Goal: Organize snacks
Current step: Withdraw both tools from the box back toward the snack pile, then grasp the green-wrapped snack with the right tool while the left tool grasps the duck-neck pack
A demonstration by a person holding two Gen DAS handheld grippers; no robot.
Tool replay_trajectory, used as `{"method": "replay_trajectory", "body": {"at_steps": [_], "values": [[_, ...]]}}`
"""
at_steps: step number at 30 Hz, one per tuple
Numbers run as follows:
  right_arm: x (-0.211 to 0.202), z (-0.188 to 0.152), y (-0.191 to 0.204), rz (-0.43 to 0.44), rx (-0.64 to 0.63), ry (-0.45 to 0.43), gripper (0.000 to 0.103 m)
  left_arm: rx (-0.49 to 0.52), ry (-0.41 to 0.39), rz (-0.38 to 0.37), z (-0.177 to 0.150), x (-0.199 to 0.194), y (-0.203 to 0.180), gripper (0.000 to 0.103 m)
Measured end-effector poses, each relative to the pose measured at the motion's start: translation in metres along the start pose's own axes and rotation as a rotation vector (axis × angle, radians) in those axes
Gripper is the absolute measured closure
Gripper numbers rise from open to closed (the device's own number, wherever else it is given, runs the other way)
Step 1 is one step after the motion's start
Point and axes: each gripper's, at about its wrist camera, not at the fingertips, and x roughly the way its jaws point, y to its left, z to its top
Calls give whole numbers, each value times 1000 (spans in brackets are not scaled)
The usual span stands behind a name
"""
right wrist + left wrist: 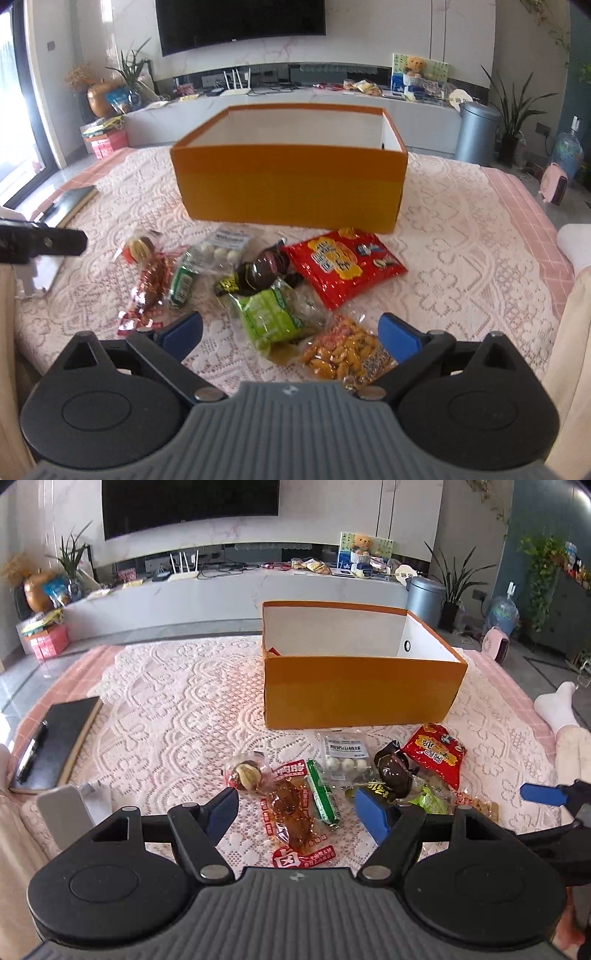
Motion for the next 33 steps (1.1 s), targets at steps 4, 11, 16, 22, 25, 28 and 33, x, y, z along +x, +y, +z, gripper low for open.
{"method": "replay_trajectory", "body": {"at_steps": [4,11,16,22,25,28,33], "values": [[11,-5,-4,14,19,31,5,-45,43,-49,-1,12,7,18],[34,-10,-12,5,44,83,5,-64,125,-37,-10,40,9,18],[41,-10,-9,27,21,73,7,-67,159,-10,-16,61,9,18],[46,-7,7,43,-76,13,13,-44,177,-6,-22,83,6,18],[52,-3,9,46,-74,10,19,-54,170,-21,-26,91,9,18],[60,-2,11,58,-71,14,20,-69,174,-6,-28,99,13,18],[74,0,11,71,-55,28,21,-89,176,-5,-31,110,14,18]]}}
